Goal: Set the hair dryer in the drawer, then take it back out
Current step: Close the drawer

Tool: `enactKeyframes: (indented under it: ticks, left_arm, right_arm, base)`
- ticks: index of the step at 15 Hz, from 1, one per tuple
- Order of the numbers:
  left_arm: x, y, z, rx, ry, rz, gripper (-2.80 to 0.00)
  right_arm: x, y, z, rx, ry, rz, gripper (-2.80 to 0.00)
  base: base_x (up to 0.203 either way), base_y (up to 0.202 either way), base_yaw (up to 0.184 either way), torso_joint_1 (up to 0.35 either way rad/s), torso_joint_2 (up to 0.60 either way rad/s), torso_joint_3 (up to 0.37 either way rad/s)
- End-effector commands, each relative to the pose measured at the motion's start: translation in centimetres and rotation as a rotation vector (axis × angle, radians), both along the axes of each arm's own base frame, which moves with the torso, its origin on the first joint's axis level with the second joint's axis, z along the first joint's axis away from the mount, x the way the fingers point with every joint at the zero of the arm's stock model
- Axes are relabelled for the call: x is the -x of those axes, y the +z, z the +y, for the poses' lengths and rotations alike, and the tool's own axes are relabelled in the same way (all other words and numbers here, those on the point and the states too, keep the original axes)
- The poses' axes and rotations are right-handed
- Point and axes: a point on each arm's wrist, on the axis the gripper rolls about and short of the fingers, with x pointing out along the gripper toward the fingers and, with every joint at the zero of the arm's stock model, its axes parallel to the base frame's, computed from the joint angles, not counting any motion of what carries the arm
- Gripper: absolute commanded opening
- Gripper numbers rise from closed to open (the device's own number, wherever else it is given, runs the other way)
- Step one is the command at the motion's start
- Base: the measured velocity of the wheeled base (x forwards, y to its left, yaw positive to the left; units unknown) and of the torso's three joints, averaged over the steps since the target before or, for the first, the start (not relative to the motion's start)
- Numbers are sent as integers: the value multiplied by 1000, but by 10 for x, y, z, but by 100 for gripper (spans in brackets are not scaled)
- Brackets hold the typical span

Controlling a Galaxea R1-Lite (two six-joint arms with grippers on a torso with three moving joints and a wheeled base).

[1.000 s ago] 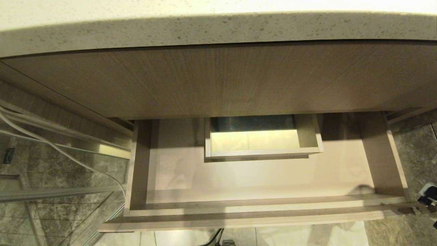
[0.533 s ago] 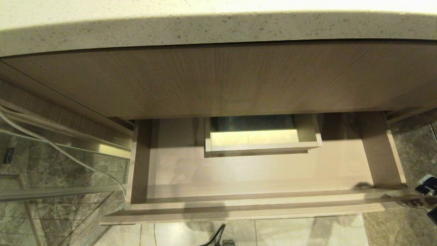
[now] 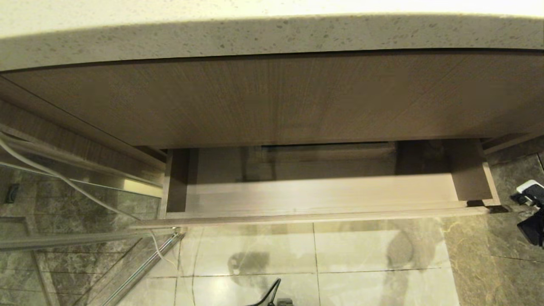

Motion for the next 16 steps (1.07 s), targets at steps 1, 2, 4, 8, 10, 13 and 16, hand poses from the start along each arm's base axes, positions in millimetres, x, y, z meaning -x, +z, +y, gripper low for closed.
enactKeyframes:
  ticks: [1,2,4,8,10,13,16]
  left_arm:
    - [-4,-11,0,1,1,38,-280]
    - [-4,-11,0,0,1,39,-280]
    - [-4,-11,0,0,1,38,-280]
    - [-4,-11,0,0,1,39,-280]
    - [-4,-11,0,1,1,38,-280]
    - [-4,-11,0,1,1,38,-280]
    - [-4,-11,0,1,1,38,-280]
  right_arm:
    - [-10,18,4,44,13,-122,-280]
    - [-14,24,4,58,15,-172,-280]
    - [-17,33,5,87,17,-244,-280]
    - [-14,46,4,94,13,-279,-280]
    - [-11,44,6,71,19,-241,-280]
    - [-10,38,7,46,24,-179,-280]
    - [-8,36,8,37,22,-160,-280]
  base:
    - [0,0,0,0,0,0]
    - [0,0,0,0,0,0]
    - [0,0,0,0,0,0]
    - [0,0,0,0,0,0]
    - [0,0,0,0,0,0]
    - [0,0,0,0,0,0]
    - [0,0,0,0,0,0]
